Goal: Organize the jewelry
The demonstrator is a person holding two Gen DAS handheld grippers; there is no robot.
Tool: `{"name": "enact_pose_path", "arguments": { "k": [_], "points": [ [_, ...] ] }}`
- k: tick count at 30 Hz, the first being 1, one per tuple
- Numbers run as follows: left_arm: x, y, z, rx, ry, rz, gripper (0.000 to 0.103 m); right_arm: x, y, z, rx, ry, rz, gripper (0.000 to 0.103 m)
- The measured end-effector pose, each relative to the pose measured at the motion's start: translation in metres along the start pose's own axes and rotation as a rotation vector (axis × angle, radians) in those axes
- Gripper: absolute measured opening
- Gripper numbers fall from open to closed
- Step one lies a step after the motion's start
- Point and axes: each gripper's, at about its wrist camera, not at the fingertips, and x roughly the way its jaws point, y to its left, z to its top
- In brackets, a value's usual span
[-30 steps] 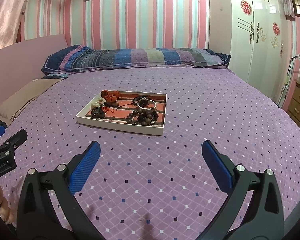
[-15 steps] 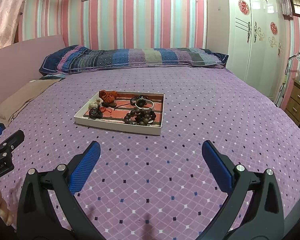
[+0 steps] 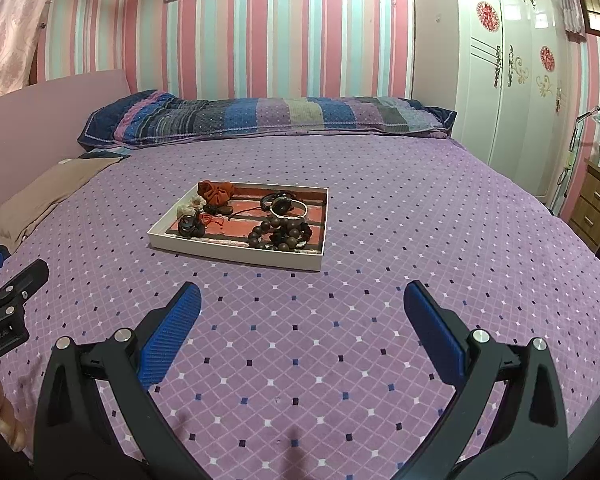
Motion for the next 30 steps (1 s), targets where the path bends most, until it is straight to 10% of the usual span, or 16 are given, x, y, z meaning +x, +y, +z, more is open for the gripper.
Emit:
{"name": "enact_pose_path", "arguments": {
  "k": [30],
  "points": [
    [-0.0028,-0.0012,0.0016,0.019,-0.015,0.011,0.095,0.0011,-0.0028,-0.0013,0.006,0.0,-0.011,0.099]
  ]
}}
